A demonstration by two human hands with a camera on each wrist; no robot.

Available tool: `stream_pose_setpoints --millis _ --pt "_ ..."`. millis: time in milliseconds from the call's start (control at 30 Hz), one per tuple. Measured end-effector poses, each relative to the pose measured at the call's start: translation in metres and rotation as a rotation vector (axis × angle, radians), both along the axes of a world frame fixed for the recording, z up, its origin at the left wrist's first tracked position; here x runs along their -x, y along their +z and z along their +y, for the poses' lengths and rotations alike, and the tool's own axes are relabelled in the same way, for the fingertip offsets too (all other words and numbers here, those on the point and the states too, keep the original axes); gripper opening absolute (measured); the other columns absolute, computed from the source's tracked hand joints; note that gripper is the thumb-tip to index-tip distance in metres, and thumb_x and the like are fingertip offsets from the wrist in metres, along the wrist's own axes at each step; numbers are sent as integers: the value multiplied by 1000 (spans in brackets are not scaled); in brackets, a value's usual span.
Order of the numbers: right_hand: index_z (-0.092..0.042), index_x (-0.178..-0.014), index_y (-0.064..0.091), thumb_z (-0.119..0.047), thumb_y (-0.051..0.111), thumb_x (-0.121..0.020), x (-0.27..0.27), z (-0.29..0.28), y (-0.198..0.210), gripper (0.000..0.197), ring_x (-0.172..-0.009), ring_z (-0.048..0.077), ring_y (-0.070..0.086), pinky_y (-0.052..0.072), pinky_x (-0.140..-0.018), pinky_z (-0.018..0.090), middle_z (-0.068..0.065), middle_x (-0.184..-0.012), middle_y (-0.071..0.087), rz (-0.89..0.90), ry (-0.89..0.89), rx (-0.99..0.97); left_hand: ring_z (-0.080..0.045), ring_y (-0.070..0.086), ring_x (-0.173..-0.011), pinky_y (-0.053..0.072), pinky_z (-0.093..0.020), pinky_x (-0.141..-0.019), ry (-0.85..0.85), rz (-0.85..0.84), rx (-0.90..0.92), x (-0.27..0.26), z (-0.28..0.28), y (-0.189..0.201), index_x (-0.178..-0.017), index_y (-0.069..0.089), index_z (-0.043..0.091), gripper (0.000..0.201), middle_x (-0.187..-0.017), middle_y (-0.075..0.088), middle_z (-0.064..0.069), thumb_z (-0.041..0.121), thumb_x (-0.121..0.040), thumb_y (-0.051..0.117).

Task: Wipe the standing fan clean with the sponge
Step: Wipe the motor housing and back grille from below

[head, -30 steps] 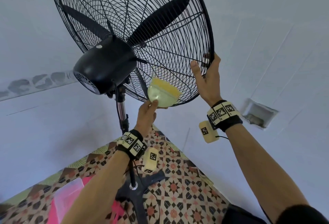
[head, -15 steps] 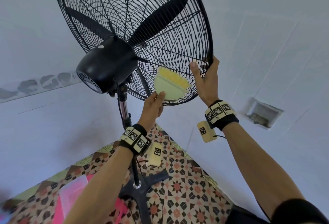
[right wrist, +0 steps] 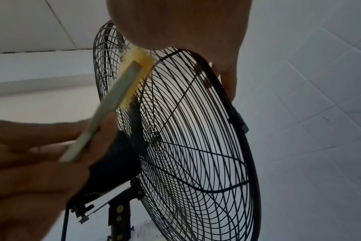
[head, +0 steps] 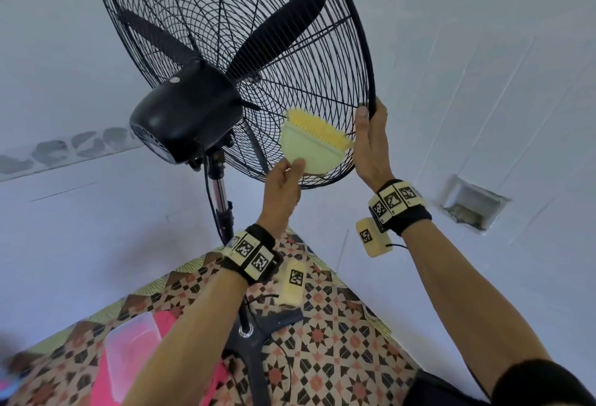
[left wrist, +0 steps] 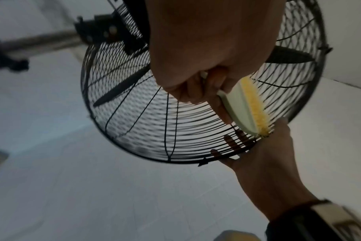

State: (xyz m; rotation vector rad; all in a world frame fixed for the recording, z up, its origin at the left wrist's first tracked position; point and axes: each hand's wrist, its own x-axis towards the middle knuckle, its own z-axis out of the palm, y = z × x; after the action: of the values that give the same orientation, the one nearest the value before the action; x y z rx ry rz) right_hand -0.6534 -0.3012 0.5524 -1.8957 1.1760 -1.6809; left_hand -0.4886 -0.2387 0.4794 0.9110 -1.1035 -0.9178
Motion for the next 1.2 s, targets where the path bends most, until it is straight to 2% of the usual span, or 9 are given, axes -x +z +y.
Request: stream_pose_setpoints --millis 100,200,300,433,567,867,967,1033,1200 --pt "-20 -155 33 -44 25 -111 9 1 5 51 -137 15 43 37 -111 28 -5 -145 43 28 4 18 -15 45 -62 44 -21 -53 81 -70 -113 9 -10 -29 -120 62 3 28 -66 57 13 27 -109 54" --pt "-19 -153 37 -39 26 -113 16 -2 11 46 -132 12 43 34 -100 17 -9 -135 44 82 22 4 -25 51 -79 57 -43 -69 142 -141 -246 5 -9 -62 -111 68 19 20 -88 70 -8 34 -107 56" --pt "-18 -149 41 -39 27 -112 20 -3 13 45 -128 14 46 36 -100 21 -8 -132 47 123 40 43 -20 46 -57 43 -22 -58 130 -61 -145 11 -2 -43 -122 65 10 25 -83 51 -29 29 -109 54" --pt "-17 -150 42 -38 28 -113 21 -6 12 45 -124 7 45 30 -90 0 -7 -131 50 149 41 52 0 42 -57 36 -10 -52 128 -1 -39 21 -5 -16 -129 58 0 37 -79 43 -18 31 -109 53" --pt "-15 -152 40 -40 29 -112 24 -8 11 48 -111 -26 36 29 -86 -5 5 -135 51 167 38 66 -48 45 -71 40 -30 -57 212 -72 -224 20 -9 -58 -108 66 7 46 -83 60 -31 50 -94 58" --pt "-15 -151 42 -39 33 -112 26 -7 10 47 -116 -3 43 28 -87 -6 4 -138 52 150 63 67 -12 30 -53 26 -21 -46 147 39 -71 29 1 -20 -119 62 7 27 -71 40 -5 31 -109 53" --pt "-14 -151 42 -41 33 -111 28 -7 12 48 -109 -27 39 29 -86 -6 5 -141 50 142 59 52 -28 64 -84 46 -31 -67 248 -222 -285 22 -6 -51 -109 63 9 24 -98 64 -10 31 -108 54" --pt "-14 -150 43 -43 34 -110 29 -8 12 50 -108 -29 39 32 -85 -5 7 -140 51 140 58 56 -38 63 -101 45 -35 -72 321 -378 -393 15 -5 -69 -100 61 9 26 -104 68 -13 33 -106 54" --pt "-15 -147 45 -42 36 -110 26 -5 11 46 -107 -21 44 35 -82 -3 6 -133 52 132 56 53 -13 48 -67 38 -29 -57 318 -134 -60 30 11 -33 -111 64 7 37 -78 55 -6 42 -105 55"
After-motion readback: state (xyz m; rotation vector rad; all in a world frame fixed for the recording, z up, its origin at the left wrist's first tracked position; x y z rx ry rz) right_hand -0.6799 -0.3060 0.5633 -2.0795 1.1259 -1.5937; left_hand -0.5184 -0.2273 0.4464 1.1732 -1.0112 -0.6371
